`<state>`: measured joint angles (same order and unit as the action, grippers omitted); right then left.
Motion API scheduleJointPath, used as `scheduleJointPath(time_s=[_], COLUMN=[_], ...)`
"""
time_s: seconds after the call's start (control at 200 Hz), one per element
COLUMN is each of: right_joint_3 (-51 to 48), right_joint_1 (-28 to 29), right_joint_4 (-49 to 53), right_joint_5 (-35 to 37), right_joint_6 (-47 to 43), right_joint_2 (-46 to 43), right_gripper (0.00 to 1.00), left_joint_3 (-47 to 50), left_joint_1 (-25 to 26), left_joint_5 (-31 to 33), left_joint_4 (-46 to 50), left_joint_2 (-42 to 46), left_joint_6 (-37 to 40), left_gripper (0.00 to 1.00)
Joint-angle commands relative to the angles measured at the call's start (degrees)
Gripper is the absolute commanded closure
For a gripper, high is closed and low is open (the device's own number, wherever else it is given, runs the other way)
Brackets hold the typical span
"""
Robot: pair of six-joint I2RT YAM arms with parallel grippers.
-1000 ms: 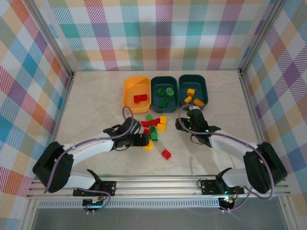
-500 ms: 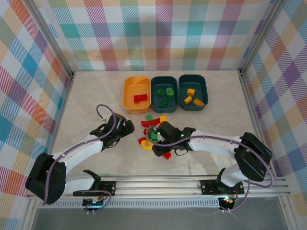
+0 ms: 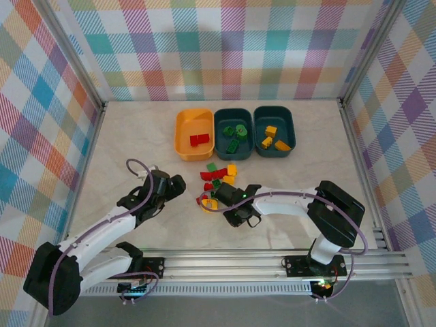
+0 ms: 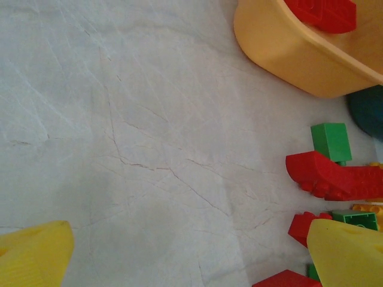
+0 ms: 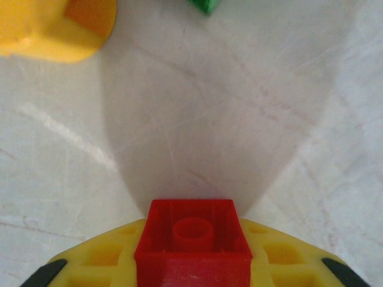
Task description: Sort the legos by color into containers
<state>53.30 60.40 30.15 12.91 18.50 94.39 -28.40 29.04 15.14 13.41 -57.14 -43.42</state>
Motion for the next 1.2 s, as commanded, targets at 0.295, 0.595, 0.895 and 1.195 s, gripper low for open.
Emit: scheduleJointPath(time_s=[0.295, 0.595, 0.895, 1.195], right_joint_3=[22.55, 49.76, 68.62, 40.86], right_joint_1=[-7.49, -16.98, -17.77, -17.38], right_joint_4=[-12.17, -8.99, -0.56, -13.30], right_joint_5=[5.54, -1.80, -0.69, 1.77], right_joint_6=[-9.09, -9.37, -9.54, -5.62], right_joint_2=[5.38, 29.47, 40.36, 18.91], right_gripper=[0.83, 0.82, 0.39, 0.36], left_joint_3=[2.17, 10.47, 11.60, 3.95], left_joint_1=[-0.56, -0.47, -0.38, 4.33], left_joint_5=[-0.18, -1.95, -9.90, -13.81], left_joint_4=[0.08, 1.11, -2.21, -5.39], left_joint_2=[-3.22, 7.69, 14.20, 2.19], left_joint_6=[-3.34, -9.65, -3.44, 2.81], left_gripper=[0.00, 0.00, 0.00, 0.05])
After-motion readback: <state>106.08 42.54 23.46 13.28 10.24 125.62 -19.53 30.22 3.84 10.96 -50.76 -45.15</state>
